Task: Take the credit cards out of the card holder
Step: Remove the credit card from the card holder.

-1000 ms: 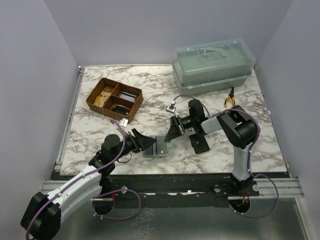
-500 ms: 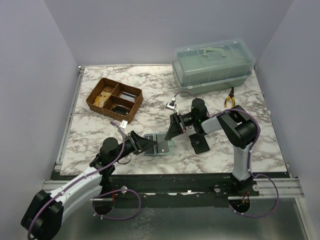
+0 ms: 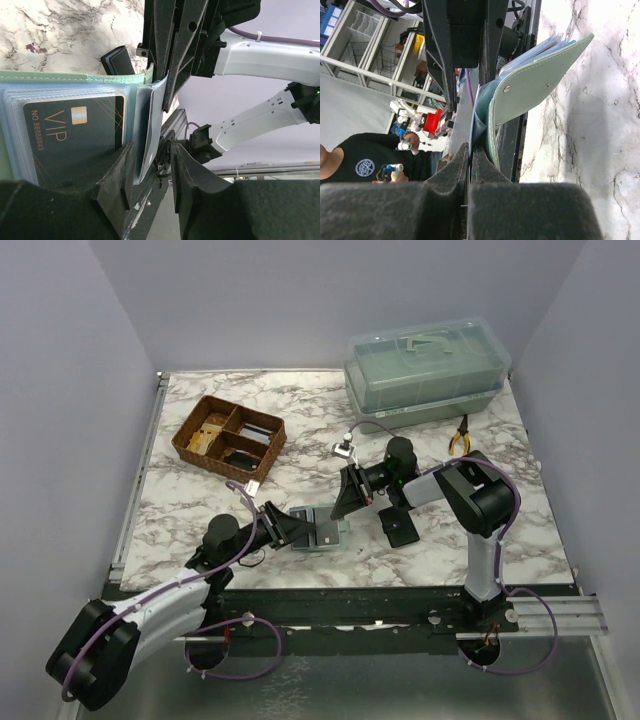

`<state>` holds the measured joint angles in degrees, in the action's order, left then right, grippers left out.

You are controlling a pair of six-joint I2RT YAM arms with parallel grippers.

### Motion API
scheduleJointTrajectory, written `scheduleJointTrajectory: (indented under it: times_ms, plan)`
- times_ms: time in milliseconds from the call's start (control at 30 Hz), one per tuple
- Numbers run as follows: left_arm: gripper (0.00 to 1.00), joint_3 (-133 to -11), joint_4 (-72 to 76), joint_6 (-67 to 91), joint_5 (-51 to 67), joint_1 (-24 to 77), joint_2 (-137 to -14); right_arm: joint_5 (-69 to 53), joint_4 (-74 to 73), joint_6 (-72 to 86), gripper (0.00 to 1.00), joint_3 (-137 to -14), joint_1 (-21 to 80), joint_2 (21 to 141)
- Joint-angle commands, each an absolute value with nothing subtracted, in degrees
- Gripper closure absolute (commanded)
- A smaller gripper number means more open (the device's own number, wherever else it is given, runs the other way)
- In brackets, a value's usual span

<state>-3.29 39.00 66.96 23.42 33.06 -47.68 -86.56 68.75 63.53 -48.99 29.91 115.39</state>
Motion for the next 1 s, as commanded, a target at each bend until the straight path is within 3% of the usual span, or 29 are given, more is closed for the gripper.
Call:
scheduleJointTrajectory:
  times_ms: [0,233,467,533,600,667,833,967]
  plan:
    - [0.62,-3.44,45.15,67.76,26.4,32.78,-49.92,-88.38,73.27,65.05,1.0,-48.47,29.71,115.35]
    - [0.67,-3.82,49.3,68.51,28.16,32.78,-53.33,-88.66,75.06,66.77,1.0,-48.66,29.71,115.92]
    - [0.87,-4.76,54.15,69.11,30.16,32.74,-57.21,-88.67,74.8,66.88,1.0,-48.72,29.71,116.32]
    - [0.83,-5.15,54.82,69.32,30.23,32.78,-58.32,-88.68,74.66,66.88,1.0,-48.84,29.71,116.42]
    - [0.7,-5.35,55.25,69.51,30.17,32.77,-59.3,-88.73,74.53,66.89,1.0,-48.86,29.71,116.39]
    - [0.68,-5.75,55.66,69.53,30.3,32.78,-60.17,-88.71,74.49,66.89,1.0,-48.86,29.69,116.34]
    - [0.71,-6.73,56.34,69.07,31.0,32.78,-61.85,-88.85,74.6,66.93,1.0,-48.87,29.71,116.25]
    - [0.84,-7.35,56.99,68.76,31.75,32.74,-63.61,-88.86,74.7,66.97,1.0,-48.81,29.71,116.1]
